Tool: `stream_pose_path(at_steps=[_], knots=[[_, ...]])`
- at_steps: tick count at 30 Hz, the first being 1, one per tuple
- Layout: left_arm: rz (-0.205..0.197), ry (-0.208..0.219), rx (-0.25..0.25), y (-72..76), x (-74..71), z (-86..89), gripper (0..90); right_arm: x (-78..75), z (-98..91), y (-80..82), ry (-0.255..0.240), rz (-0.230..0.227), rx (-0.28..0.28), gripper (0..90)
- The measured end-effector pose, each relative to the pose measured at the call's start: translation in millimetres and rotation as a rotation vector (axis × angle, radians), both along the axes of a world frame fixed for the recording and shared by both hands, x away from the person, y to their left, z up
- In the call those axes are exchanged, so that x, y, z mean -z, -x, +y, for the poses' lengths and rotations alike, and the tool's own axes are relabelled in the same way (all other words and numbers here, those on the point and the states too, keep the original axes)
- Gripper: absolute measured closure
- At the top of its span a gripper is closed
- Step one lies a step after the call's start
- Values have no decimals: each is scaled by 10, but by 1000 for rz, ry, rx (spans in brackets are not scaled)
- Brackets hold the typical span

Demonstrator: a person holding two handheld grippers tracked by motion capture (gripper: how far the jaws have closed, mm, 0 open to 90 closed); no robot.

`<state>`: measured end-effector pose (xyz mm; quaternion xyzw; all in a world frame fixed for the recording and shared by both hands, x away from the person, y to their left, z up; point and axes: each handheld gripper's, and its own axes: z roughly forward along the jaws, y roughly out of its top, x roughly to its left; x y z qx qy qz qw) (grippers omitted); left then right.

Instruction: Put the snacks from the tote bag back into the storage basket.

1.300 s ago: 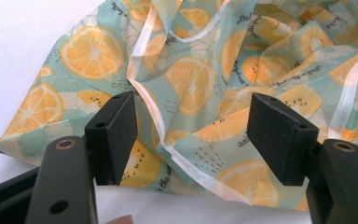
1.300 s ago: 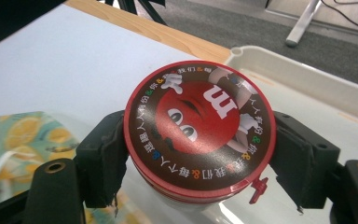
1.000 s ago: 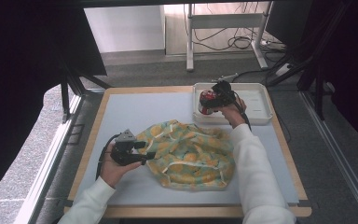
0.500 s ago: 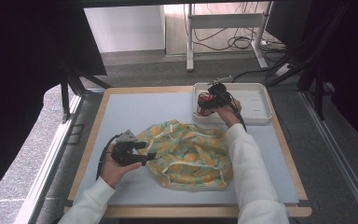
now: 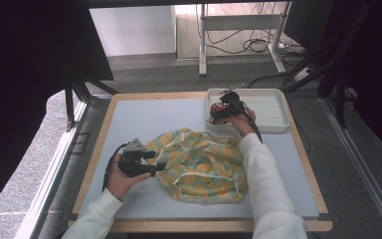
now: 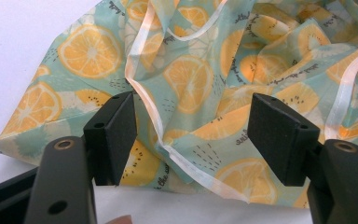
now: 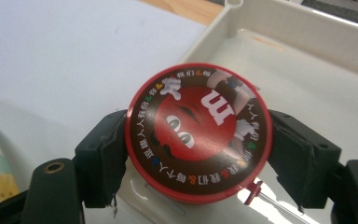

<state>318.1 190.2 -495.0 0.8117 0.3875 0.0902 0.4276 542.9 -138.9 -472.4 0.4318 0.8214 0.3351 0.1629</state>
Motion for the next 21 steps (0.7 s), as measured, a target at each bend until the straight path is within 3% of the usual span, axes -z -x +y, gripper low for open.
stream_pose_path(at_steps=[4, 8, 13, 21], knots=[[-2, 0, 0, 3, 0, -3, 334, -24, -15, 15, -12, 0, 11, 216], [-1, 0, 1, -1, 3, -6, 333, -88, -44, 54, -27, -35, 40, 156], [0, -1, -3, -4, 4, 0, 331, -202, -120, 146, -71, -62, 54, 143], [-1, 1, -6, -8, 5, -1, 330, -368, -194, 418, -123, -92, -1, 157]])
